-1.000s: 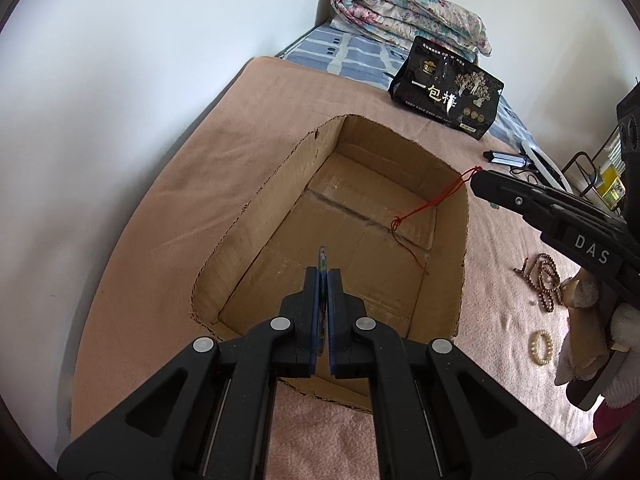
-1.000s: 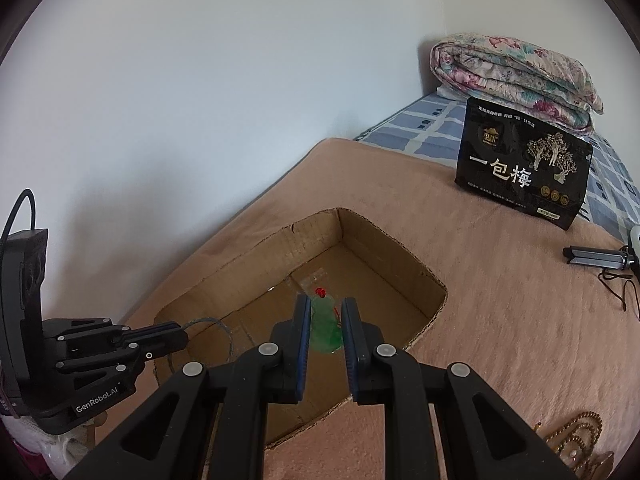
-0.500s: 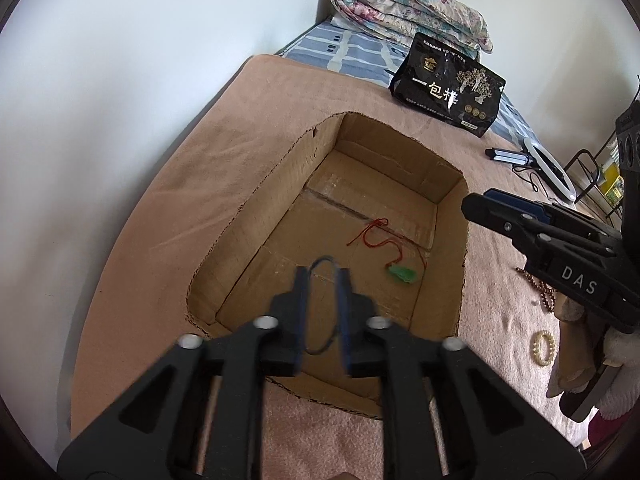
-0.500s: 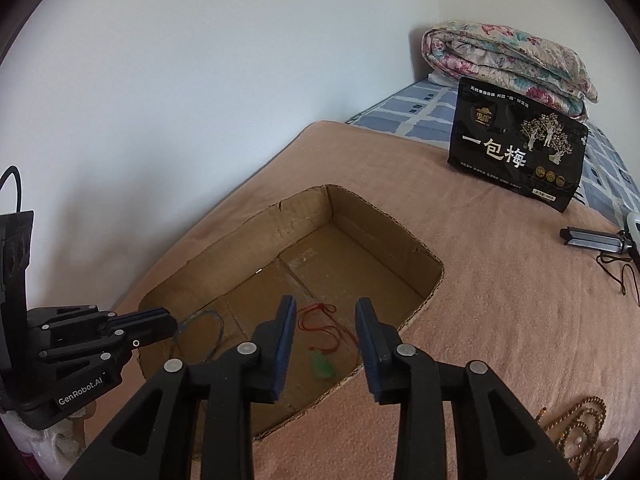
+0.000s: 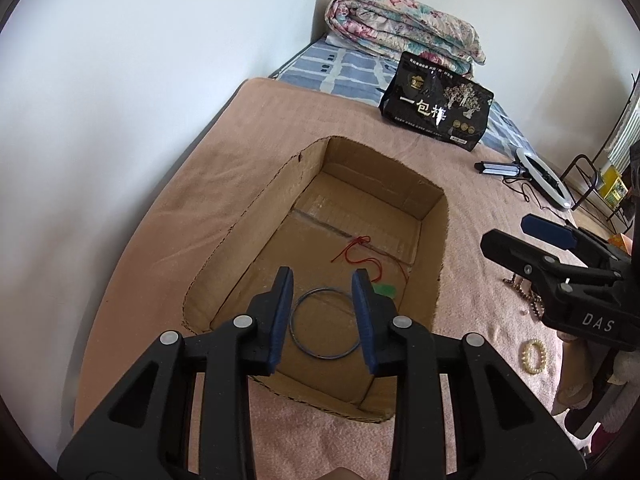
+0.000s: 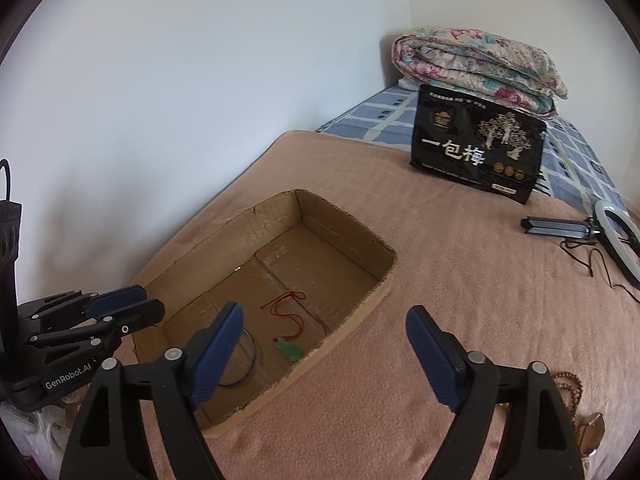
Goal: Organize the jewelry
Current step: 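Open the right tool dropping the pendant in the box while the left tool releases the bangle, then move the left tool to the brown bead mala while the right tool approaches the red-strap watch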
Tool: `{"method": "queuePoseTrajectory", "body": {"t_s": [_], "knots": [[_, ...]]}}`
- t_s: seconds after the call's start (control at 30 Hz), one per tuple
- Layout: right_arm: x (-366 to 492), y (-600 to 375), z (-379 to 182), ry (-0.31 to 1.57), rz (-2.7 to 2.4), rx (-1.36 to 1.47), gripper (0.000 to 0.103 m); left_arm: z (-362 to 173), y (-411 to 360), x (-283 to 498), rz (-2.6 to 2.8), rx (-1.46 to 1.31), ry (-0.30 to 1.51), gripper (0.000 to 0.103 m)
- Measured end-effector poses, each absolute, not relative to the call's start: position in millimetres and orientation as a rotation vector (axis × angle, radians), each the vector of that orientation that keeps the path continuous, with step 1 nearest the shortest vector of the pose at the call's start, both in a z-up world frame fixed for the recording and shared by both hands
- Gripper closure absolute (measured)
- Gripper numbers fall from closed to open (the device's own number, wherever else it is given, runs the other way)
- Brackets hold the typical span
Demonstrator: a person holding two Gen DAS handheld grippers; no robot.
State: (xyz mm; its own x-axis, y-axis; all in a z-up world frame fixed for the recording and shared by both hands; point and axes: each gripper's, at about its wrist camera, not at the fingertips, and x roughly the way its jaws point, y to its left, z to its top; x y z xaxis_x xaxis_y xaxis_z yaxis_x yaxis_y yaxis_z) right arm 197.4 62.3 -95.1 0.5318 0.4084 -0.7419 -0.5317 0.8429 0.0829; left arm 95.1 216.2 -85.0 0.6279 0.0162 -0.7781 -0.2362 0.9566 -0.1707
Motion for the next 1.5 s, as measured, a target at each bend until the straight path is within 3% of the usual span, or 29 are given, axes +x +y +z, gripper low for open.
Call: {"method": "queuePoseTrajectory", "body": {"t_s": [0.13, 0.4, 0.53, 1.37, 1.5], "knots": [[193, 43, -89, 0.84, 0.521, -0.148, 0.01, -79, 206, 95, 0.124, -0.274, 0.874, 0.073], [186, -17, -81, 0.87, 0.436, -0.092, 0.009, -68, 169, 98, 0.071, -0.232, 0.852, 0.073], [182, -56, -73, 0.858, 0.388, -0.072, 0.009, -62, 146, 99, 0.034, -0.212, 0.854, 0.06], [175, -247, -79, 0.89, 0.118, 0.013, 0.009, -66, 16, 124, -0.215, -0.122, 0.898, 0.059], [180, -259, -88, 0.925, 0.115, 0.037, 0.009, -72, -3, 131, -0.263, -0.11, 0.913, 0.048]]}}
